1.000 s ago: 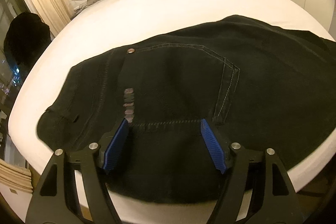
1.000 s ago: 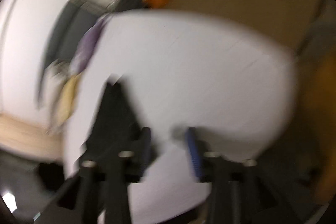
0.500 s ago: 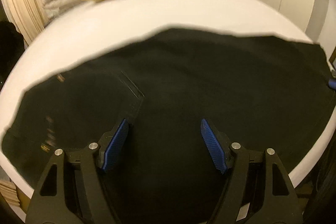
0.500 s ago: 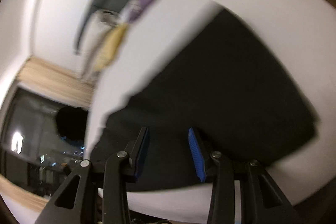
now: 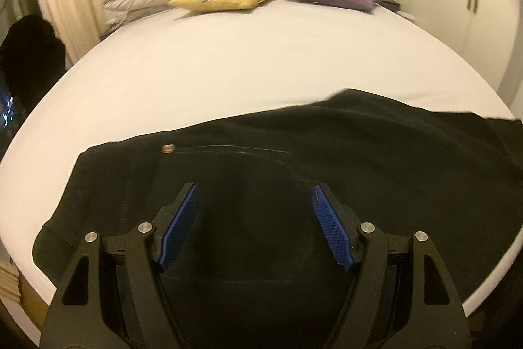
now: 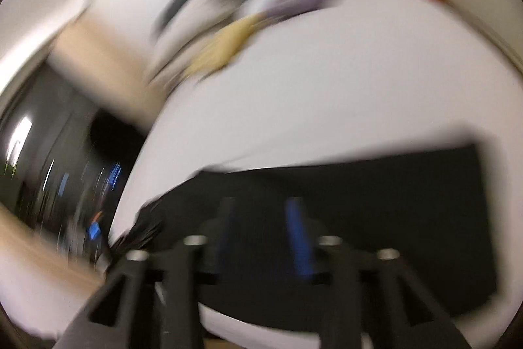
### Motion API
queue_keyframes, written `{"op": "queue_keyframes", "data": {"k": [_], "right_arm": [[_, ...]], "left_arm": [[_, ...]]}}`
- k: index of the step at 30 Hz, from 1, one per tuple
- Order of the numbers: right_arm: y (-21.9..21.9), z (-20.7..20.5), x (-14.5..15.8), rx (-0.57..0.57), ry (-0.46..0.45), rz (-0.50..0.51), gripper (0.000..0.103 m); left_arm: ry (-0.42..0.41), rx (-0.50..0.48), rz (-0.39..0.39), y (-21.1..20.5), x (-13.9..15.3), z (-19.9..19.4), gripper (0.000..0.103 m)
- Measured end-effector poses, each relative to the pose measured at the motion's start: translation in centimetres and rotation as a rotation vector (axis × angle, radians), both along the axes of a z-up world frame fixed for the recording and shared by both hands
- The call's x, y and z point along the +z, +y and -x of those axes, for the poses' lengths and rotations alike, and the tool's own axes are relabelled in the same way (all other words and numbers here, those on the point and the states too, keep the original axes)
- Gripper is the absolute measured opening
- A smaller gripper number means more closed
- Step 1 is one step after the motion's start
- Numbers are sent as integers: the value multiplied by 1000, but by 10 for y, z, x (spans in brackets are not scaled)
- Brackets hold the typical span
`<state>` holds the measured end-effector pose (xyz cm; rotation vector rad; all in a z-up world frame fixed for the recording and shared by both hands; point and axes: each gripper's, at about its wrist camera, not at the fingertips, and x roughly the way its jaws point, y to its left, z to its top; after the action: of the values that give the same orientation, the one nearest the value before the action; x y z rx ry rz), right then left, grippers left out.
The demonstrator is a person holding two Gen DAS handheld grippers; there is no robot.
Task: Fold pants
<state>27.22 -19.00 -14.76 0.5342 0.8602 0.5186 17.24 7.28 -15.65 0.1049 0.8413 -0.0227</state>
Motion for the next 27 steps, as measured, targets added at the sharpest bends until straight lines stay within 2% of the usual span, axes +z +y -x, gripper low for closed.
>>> {"op": "queue_keyframes", "data": {"k": [2,4,6,8,9,10,13,14,16,19,20,21,22,23,24,25,26,27], "right_arm": [[71,-40,10,172,-20,7,49],[134,-72,8,281,-21,50,50],[189,-112,-13,364,48,54,50],[221,-138,-39,415,126,54,49],[235,-150,-57,410,155,86,49],[238,-149,-66,407,169,110,48],[230,-180,-102,306,210,170,0],[217,-188,-109,247,218,176,0],[192,-195,-118,183,233,106,0],[172,-191,-112,99,198,198,0],[162,-185,-105,60,189,210,7],[154,-178,-97,33,180,206,7],[146,-170,-89,28,165,167,7],[140,-168,-82,54,144,95,13],[136,-145,-74,103,122,21,21],[139,-128,-74,127,114,2,40],[140,-108,-78,151,115,-5,49],[136,-88,-89,173,134,-7,49]], "left_arm": [[15,25,7,15,-4,-3,71],[24,43,32,27,-5,-1,71],[15,38,56,33,-3,-1,71],[26,35,44,34,-6,-2,71],[45,36,43,33,-12,-7,71],[67,35,40,35,-21,-10,71],[55,23,38,40,-34,-9,71],[48,22,33,40,-35,-8,71],[34,17,19,39,-38,-7,71],[20,20,21,40,-40,-6,71],[21,24,23,40,-39,-6,71],[21,31,24,41,-36,-4,71],[14,38,28,40,-31,-2,71],[-6,43,41,40,-24,4,71],[-22,48,47,40,-20,9,71],[-30,54,40,40,-18,12,71],[-13,62,22,40,-24,13,71],[28,66,7,41,-35,11,72]]}}
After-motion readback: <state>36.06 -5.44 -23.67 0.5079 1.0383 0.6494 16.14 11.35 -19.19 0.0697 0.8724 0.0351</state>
